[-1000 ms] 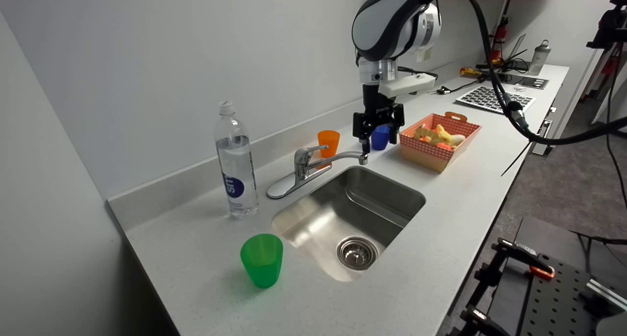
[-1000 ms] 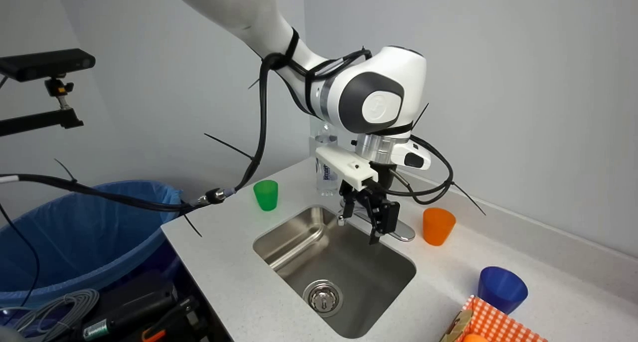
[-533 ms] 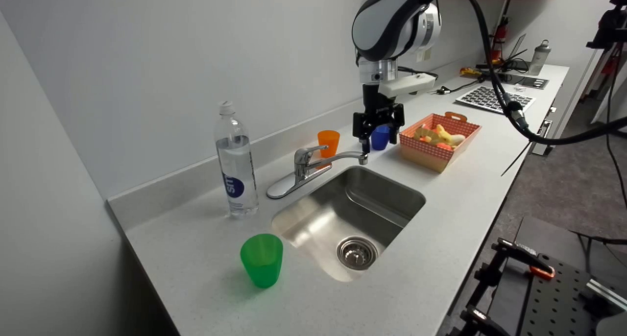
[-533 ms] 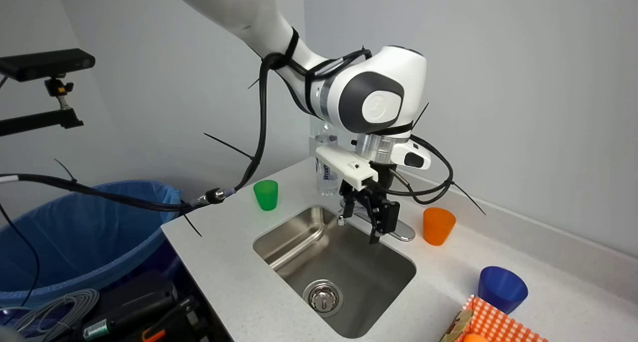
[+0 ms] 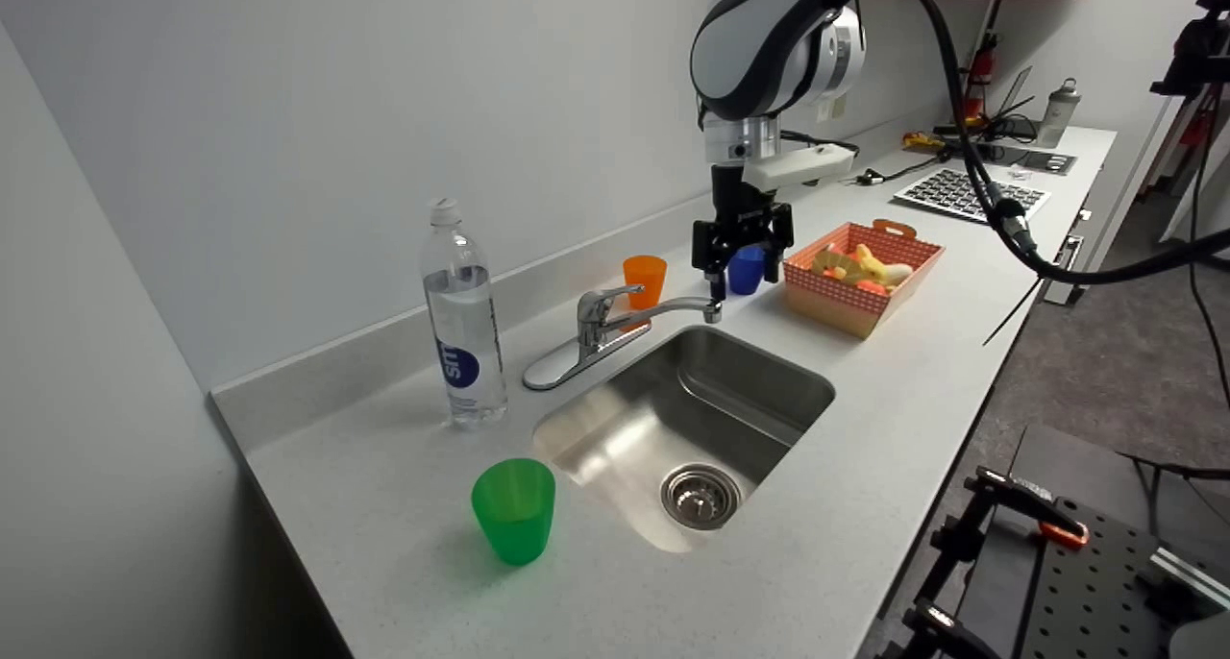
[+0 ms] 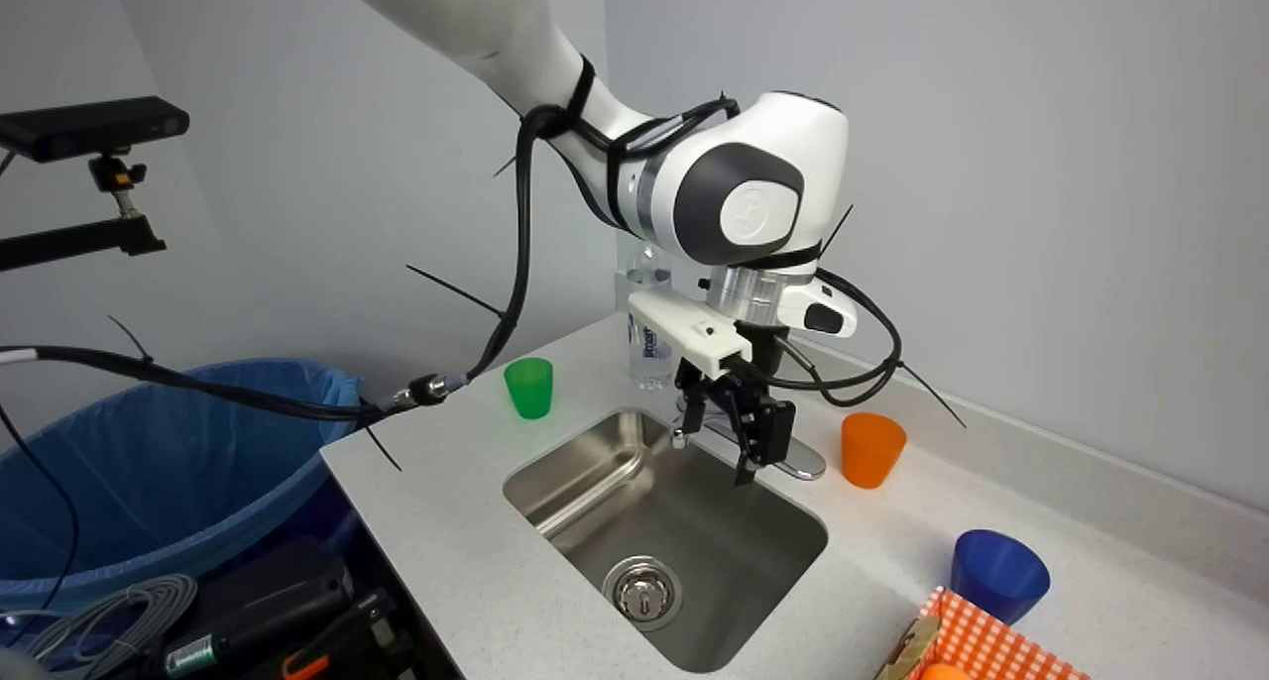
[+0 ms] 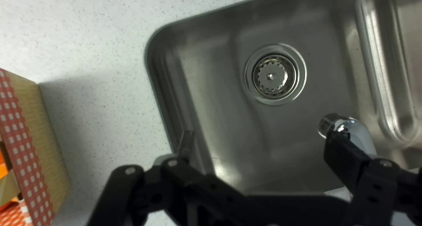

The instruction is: Move the faucet nozzle to the left

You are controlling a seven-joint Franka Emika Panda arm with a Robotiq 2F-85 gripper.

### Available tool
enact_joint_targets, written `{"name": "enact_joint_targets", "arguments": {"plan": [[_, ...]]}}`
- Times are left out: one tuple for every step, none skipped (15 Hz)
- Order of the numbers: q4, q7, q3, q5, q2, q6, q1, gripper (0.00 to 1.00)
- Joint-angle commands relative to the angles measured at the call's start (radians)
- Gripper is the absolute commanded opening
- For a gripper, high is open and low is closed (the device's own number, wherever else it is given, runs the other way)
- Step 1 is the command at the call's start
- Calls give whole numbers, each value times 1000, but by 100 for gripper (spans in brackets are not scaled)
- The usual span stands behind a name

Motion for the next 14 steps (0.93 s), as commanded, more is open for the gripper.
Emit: {"name": "enact_joint_targets", "arguments": {"plan": [[20,-6,-9,5,10,-10,1,100],[29,-4,-12,4,17,-11,-1,100],[39,-1,-14,3,25,-12,-2,100],[49,1,-16,3,33,-15,-3,100],[64,1,-18,6,44,-16,-4,100],[76,3,-21,4,54,-16,-4,100],[89,-1,-21,4,69,-14,-3,100],[100,-9,-19,4,82,-17,-3,100],[106,-6,-18,-2,98,-11,1,100],[109,-9,-16,-4,109,-14,3,100],[107,-13,-14,-7,118,-5,5,100],[103,-22,-10,-5,125,5,6,99],[102,-30,-7,-3,130,7,6,74],[98,-42,-3,1,130,16,4,74]]}}
